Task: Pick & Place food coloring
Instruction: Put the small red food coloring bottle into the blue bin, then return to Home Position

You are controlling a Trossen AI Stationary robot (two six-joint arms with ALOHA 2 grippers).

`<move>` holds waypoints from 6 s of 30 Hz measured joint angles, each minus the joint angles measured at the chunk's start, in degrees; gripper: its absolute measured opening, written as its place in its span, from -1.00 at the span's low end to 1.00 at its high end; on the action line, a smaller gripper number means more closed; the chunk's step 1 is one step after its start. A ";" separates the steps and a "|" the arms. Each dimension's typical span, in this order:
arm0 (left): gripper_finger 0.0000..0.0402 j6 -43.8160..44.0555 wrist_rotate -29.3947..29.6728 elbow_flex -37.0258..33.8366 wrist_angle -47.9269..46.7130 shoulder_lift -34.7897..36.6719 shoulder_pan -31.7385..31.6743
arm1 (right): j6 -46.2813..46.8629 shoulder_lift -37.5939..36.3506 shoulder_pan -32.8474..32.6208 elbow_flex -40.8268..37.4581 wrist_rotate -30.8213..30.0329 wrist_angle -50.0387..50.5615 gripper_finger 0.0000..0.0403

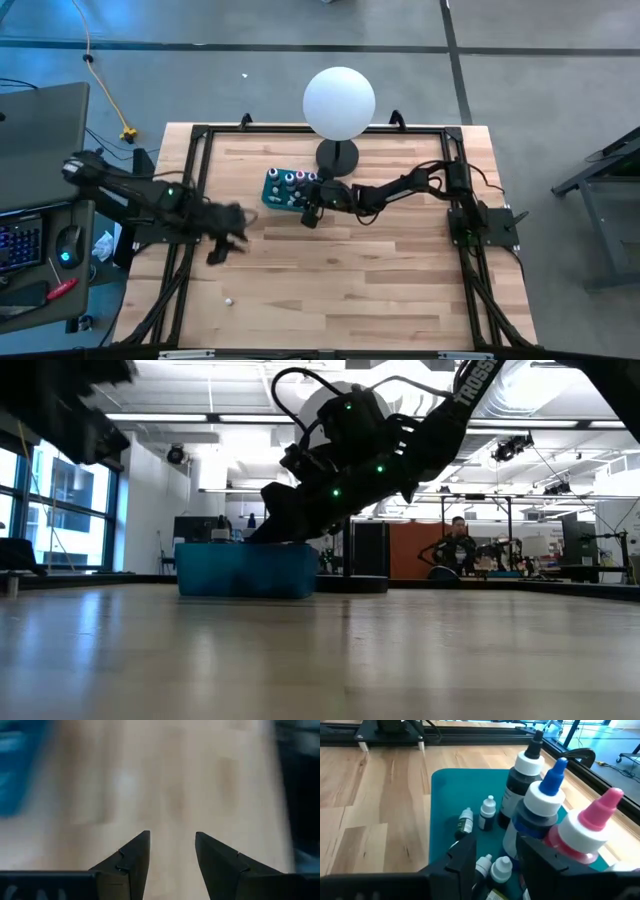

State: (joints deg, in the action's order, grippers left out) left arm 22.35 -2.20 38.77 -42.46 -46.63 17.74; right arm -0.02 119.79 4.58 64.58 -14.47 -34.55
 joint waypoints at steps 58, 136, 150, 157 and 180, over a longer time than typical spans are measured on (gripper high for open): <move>-0.66 -12.36 35.44 -14.68 49.54 -24.33 32.89 | -8.03 -18.69 -6.13 -0.02 -7.34 12.40 -0.34; -0.27 -11.51 19.17 -12.44 10.29 40.97 -25.62 | -10.37 -40.98 -11.32 -0.09 -0.10 49.86 -0.34; -0.27 -10.21 20.72 -25.51 24.77 45.29 -25.62 | 0.79 -50.88 -7.99 -9.12 10.69 44.23 -0.34; -0.27 -10.08 20.78 -25.49 24.18 45.29 -25.62 | 3.26 -68.57 -7.98 -32.56 11.44 20.77 -0.34; -0.27 -10.06 20.74 -25.49 23.87 45.29 -25.62 | 6.06 -114.92 -7.98 -55.87 8.18 35.83 -0.34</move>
State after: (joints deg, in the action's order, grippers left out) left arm 12.29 18.55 13.28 -18.59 -1.34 -7.88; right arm 6.04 4.87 -3.40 8.70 -6.28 1.27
